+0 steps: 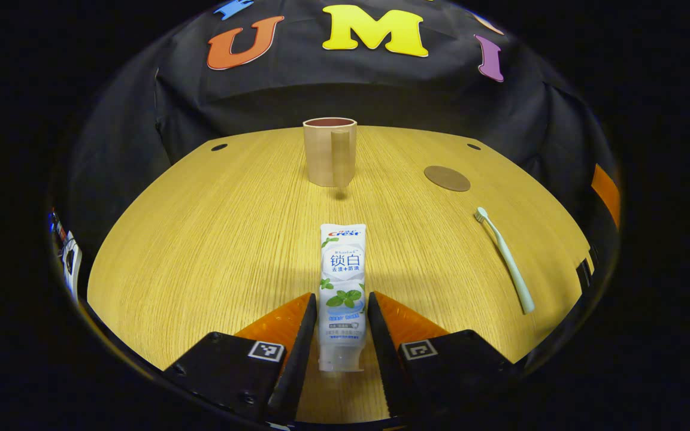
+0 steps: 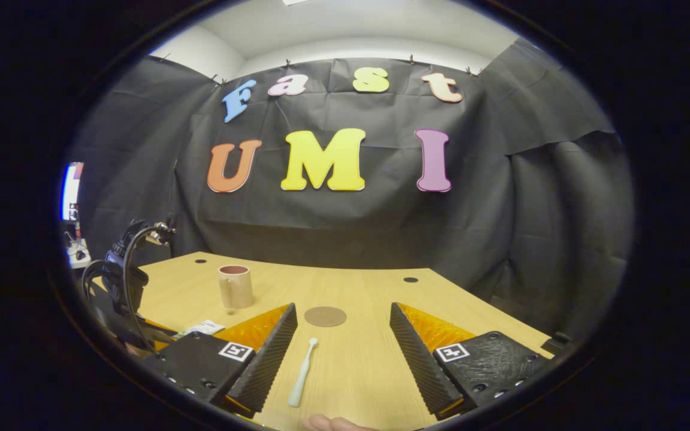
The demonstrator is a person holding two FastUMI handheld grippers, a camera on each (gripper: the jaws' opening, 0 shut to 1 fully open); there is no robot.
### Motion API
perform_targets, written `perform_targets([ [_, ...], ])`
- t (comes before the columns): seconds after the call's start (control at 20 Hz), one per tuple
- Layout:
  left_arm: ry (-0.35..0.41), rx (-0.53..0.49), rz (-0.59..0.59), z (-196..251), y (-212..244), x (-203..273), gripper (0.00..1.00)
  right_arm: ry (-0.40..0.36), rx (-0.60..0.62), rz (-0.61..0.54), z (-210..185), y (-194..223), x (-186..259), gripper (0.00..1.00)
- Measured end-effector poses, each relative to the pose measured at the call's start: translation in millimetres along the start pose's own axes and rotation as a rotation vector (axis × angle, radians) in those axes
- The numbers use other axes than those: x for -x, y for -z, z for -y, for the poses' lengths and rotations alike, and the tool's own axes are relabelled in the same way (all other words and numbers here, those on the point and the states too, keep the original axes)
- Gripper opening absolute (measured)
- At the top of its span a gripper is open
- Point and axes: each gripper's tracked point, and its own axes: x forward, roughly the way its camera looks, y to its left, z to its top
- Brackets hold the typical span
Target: Put the toothbrush and toothpaste on the desktop into the cup, then pick up the cup and place it on the coaster on the desktop.
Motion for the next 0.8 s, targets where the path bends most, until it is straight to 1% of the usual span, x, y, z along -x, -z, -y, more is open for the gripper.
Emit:
perform_targets([
  [0.05,0.002,-0.003,0.0,-1,0,-1,0.5,0.0,0.003,0.0,0,0,-1,0.95],
  [0.1,0.005,-0.002,0.001,0,0,0,0.48,-0.002,0.005,-0.002,-1,0,-1,0.96],
  [0.15,0.007,0.008,0.006,-1,0,0,0.53,-0.005,0.007,-0.006,-1,0,-1,0.96],
  [0.2,0.011,0.02,0.015,-2,0,0,0.46,-0.007,0.01,-0.009,-2,1,-1,0.94],
  [0.25,0.016,0.03,0.028,-2,-2,0,0.5,-0.008,0.011,-0.011,-3,1,-1,0.94],
  [0.3,0.013,0.039,0.044,-1,-4,2,0.48,-0.01,0.014,-0.012,-4,1,-3,0.96],
  [0.35,0.002,0.039,0.07,-3,-8,5,0.43,-0.009,0.016,-0.015,-5,1,-3,0.96],
  [0.4,-0.003,0.037,0.111,-3,-15,10,0.48,-0.011,0.021,-0.018,-6,2,-4,0.96],
  [0.45,-0.007,0.035,0.156,-4,-23,16,0.43,-0.011,0.024,-0.021,-7,2,-5,0.94],
  [0.55,-0.025,0.031,0.256,-6,-43,32,0.43,-0.007,0.025,-0.028,-7,1,-10,0.96],
  [0.6,-0.032,0.031,0.309,-7,-53,40,0.43,-0.007,0.021,-0.035,-8,2,-12,0.94],
  [0.65,-0.037,0.034,0.358,-8,-61,50,0.43,-0.006,0.018,-0.043,-9,2,-15,0.96],
  [0.8,-0.03,0.05,0.462,-6,-76,73,0.43,0.0,0.032,-0.068,-10,9,-21,0.94],
])
